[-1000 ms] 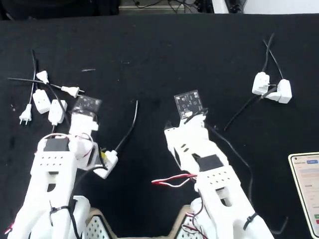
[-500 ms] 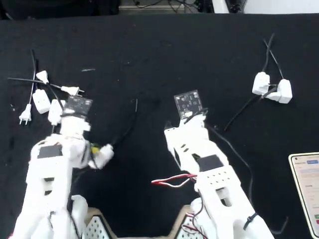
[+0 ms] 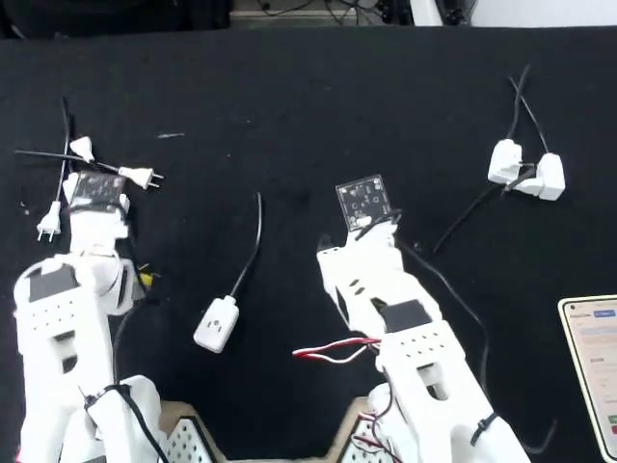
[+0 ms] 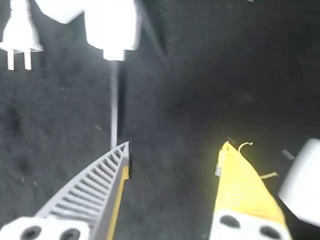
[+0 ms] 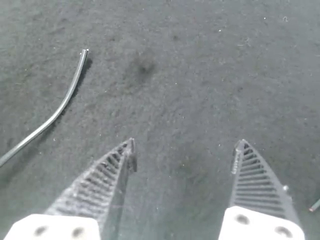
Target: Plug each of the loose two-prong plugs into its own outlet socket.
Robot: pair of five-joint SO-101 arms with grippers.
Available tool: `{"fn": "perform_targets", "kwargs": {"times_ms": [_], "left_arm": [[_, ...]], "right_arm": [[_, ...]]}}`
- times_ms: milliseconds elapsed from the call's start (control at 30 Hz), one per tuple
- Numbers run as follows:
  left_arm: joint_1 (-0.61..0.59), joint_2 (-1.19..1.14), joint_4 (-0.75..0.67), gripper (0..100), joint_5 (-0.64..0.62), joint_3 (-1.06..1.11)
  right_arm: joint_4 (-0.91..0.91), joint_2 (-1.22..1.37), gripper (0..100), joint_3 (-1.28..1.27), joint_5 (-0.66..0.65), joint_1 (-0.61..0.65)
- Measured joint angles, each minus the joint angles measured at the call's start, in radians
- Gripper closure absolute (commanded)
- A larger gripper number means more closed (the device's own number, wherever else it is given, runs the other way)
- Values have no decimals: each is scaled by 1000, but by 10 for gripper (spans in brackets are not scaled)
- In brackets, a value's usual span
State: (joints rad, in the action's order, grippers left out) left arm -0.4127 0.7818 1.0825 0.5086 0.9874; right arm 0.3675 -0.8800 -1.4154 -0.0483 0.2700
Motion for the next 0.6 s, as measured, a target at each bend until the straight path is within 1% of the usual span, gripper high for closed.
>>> {"fn": "perform_targets", "kwargs": {"times_ms": [67, 167, 233, 267, 367, 433, 500, 600], "left_arm": [[74, 0, 160, 719, 0, -72], [219, 0, 336, 719, 0, -121], [321, 0, 399, 719, 0, -126], [362, 0, 408, 719, 0, -127], [466, 0, 384, 719, -23, -97], [502, 0, 308, 719, -52, -35], [519, 0, 215, 719, -61, 40], [506, 0, 106, 719, -60, 123]], "right_arm": [[0, 0, 702, 0, 0, 0], [0, 0, 702, 0, 0, 0], [0, 0, 702, 0, 0, -20], [0, 0, 702, 0, 2, -35], [0, 0, 702, 0, 2, -52], [0, 0, 702, 0, 2, -55], [0, 0, 702, 0, 2, -55], [0, 0, 702, 0, 2, -55]]}}
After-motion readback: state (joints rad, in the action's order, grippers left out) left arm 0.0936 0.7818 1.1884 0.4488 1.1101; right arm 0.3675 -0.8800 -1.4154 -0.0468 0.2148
